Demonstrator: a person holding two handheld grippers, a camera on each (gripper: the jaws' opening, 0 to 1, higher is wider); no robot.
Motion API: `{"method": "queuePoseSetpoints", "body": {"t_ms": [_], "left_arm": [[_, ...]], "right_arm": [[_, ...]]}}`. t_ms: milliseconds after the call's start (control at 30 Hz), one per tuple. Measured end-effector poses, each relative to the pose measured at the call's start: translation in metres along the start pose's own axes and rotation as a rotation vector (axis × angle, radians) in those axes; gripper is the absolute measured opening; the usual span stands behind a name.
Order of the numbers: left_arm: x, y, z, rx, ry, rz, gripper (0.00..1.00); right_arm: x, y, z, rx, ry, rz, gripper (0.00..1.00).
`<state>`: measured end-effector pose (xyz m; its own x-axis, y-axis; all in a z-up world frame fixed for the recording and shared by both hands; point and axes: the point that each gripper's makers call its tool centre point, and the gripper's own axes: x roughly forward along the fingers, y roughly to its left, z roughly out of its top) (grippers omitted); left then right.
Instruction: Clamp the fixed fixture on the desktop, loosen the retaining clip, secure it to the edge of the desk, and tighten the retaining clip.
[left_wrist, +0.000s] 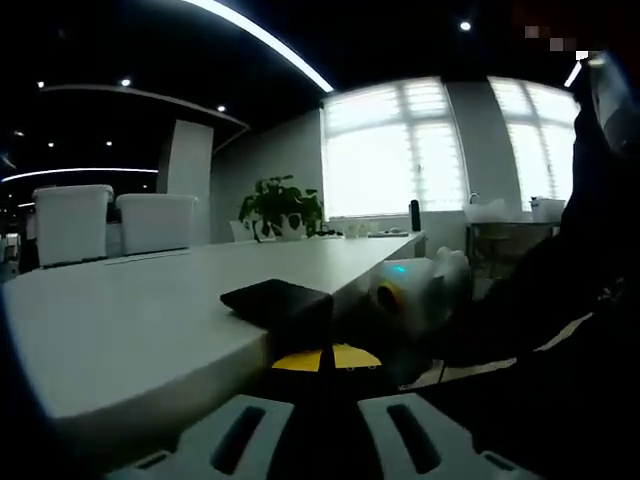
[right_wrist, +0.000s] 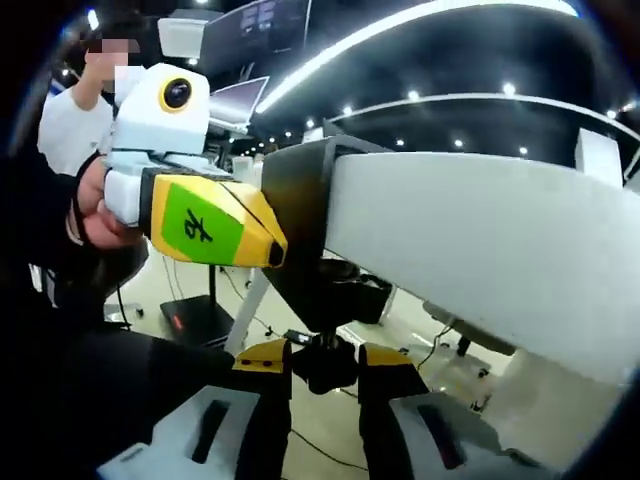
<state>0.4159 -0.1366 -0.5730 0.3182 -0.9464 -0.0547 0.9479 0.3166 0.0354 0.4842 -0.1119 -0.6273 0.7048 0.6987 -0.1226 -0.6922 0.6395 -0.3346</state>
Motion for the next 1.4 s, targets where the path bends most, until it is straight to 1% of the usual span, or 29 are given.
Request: {"method": "queuePoseSetpoints", "body": {"t_ms": [33, 67, 100, 233, 267, 333, 367, 400, 433, 467, 500, 533, 567, 600, 633, 667, 700, 733, 800, 833, 867, 900, 933, 967, 1067, 1167, 1267, 1333, 1400], "left_arm": [[0.000, 0.000, 0.000, -0.001, -0.003, 0.000, 0.02], [0.000, 0.001, 0.000, -0.002, -0.005, 0.000, 0.02], [0.000, 0.001, 0.000, -0.003, -0.003, 0.000, 0.02], [-0.001, 0.003, 0.000, 0.002, 0.002, 0.000, 0.02], [0.000, 0.001, 0.003, -0.003, -0.008, -0.004, 0.02], [0.000, 0.001, 0.007, -0.009, -0.030, -0.009, 0.02], [0.000, 0.001, 0.008, -0.013, -0.038, -0.012, 0.02], [-0.001, 0.001, 0.011, -0.017, -0.047, -0.015, 0.02], [-0.001, 0.001, 0.012, -0.019, -0.052, -0.017, 0.02], [-0.001, 0.001, 0.013, -0.017, -0.057, -0.019, 0.02], [-0.001, 0.001, 0.013, -0.018, -0.060, -0.021, 0.02], [-0.002, 0.002, 0.013, -0.022, -0.066, -0.025, 0.02], [-0.002, 0.002, 0.013, -0.023, -0.068, -0.026, 0.02], [-0.002, 0.002, 0.013, -0.028, -0.071, -0.026, 0.02], [-0.002, 0.001, 0.013, -0.026, -0.072, -0.025, 0.02], [-0.002, 0.002, 0.013, -0.026, -0.074, -0.024, 0.02], [-0.002, 0.002, 0.013, -0.027, -0.075, -0.023, 0.02], [-0.002, 0.002, 0.013, -0.027, -0.077, -0.023, 0.02], [-0.003, 0.003, 0.014, -0.027, -0.078, -0.023, 0.02], [-0.004, 0.003, 0.015, -0.029, -0.082, -0.023, 0.02], [-0.005, 0.001, 0.018, -0.029, -0.087, -0.023, 0.02], [-0.006, 0.001, 0.019, -0.030, -0.091, -0.022, 0.02], [-0.007, 0.000, 0.019, -0.031, -0.094, -0.022, 0.02], [-0.008, 0.001, 0.020, -0.031, -0.098, -0.023, 0.02], [-0.009, 0.000, 0.020, -0.032, -0.103, -0.026, 0.02], [-0.010, -0.001, 0.020, -0.025, -0.106, -0.035, 0.02], [-0.010, -0.002, 0.021, -0.022, -0.101, -0.041, 0.02], [-0.010, -0.004, 0.021, -0.021, -0.096, -0.044, 0.02], [-0.010, -0.005, 0.022, -0.026, -0.091, -0.043, 0.02]], "right_arm": [[-0.002, 0.001, -0.008, 0.073, 0.030, -0.002, 0.23], [-0.004, 0.008, -0.007, 0.103, 0.026, 0.026, 0.23], [-0.007, 0.007, -0.008, 0.118, 0.032, 0.012, 0.23], [-0.012, 0.011, -0.008, 0.140, 0.059, -0.009, 0.24], [-0.014, 0.014, -0.008, 0.150, 0.070, -0.042, 0.24], [-0.015, 0.018, 0.002, 0.164, 0.020, -0.069, 0.25], [-0.015, 0.022, 0.003, 0.174, 0.019, -0.075, 0.27], [-0.017, 0.024, 0.001, 0.157, 0.035, -0.101, 0.29], [-0.019, 0.025, 0.000, 0.160, 0.043, -0.120, 0.30], [-0.024, 0.024, 0.001, 0.196, 0.038, -0.178, 0.32], [-0.028, 0.023, -0.002, 0.192, 0.060, -0.246, 0.35], [-0.030, 0.022, -0.003, 0.190, 0.065, -0.291, 0.41], [-0.030, 0.021, -0.007, 0.190, 0.080, -0.347, 0.52], [-0.029, 0.022, -0.011, 0.210, 0.096, -0.379, 0.56], [-0.028, 0.023, -0.013, 0.220, 0.107, -0.405, 0.56], [-0.026, 0.025, -0.012, 0.236, 0.104, -0.434, 0.53], [-0.022, 0.026, -0.012, 0.254, 0.105, -0.459, 0.53], [-0.021, 0.023, -0.010, 0.246, 0.115, -0.517, 0.53], [-0.022, 0.019, -0.011, 0.255, 0.136, -0.590, 0.50], [-0.023, 0.016, -0.016, 0.267, 0.163, -0.620, 0.46], [-0.022, 0.014, -0.018, 0.310, 0.162, -0.644, 0.41], [-0.023, 0.011, -0.019, 0.314, 0.166, -0.657, 0.35], [-0.021, 0.011, -0.019, 0.306, 0.175, -0.652, 0.29], [-0.024, 0.008, -0.019, 0.295, 0.177, -0.672, 0.25], [-0.025, 0.007, -0.019, 0.285, 0.183, -0.665, 0.24], [-0.025, 0.007, -0.019, 0.287, 0.186, -0.627, 0.24], [-0.020, 0.007, -0.019, 0.253, 0.174, -0.518, 0.23], [-0.021, 0.006, -0.019, 0.231, 0.173, -0.462, 0.23], [-0.020, 0.010, -0.019, 0.248, 0.156, -0.359, 0.23]]}}
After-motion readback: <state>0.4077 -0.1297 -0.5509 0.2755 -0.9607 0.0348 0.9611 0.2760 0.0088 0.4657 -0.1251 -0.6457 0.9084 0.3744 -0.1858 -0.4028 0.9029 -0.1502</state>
